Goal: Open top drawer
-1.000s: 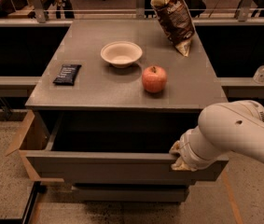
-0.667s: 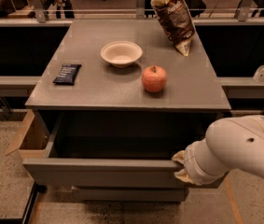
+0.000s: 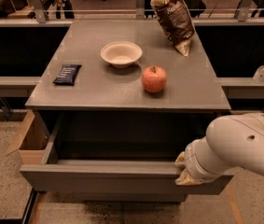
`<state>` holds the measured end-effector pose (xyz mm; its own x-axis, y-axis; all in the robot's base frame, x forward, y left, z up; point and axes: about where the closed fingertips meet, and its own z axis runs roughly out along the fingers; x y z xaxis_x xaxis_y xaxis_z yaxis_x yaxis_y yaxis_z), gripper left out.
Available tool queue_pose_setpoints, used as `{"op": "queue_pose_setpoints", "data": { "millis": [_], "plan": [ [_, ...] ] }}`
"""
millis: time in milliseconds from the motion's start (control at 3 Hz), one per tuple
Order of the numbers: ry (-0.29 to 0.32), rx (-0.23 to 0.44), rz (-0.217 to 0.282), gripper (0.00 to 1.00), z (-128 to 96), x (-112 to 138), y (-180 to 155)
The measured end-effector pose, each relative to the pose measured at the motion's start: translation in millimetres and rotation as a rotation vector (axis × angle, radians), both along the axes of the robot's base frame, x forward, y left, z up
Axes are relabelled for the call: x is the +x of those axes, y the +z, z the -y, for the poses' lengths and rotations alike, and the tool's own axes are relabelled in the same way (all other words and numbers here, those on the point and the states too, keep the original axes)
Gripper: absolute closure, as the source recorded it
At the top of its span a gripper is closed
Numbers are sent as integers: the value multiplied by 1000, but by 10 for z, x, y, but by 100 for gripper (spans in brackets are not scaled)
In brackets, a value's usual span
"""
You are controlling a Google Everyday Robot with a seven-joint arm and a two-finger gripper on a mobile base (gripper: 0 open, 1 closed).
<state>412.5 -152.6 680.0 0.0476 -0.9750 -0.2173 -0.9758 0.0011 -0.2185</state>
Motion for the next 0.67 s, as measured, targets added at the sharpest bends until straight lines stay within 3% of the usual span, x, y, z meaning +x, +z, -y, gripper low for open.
{"op": "queue_pose_setpoints", "data": {
  "millis": [333, 667],
  "plan": [
    [-46, 10, 3, 100, 88, -427, -44],
    [-48, 10, 3, 100, 93, -439, -33]
  ]
}}
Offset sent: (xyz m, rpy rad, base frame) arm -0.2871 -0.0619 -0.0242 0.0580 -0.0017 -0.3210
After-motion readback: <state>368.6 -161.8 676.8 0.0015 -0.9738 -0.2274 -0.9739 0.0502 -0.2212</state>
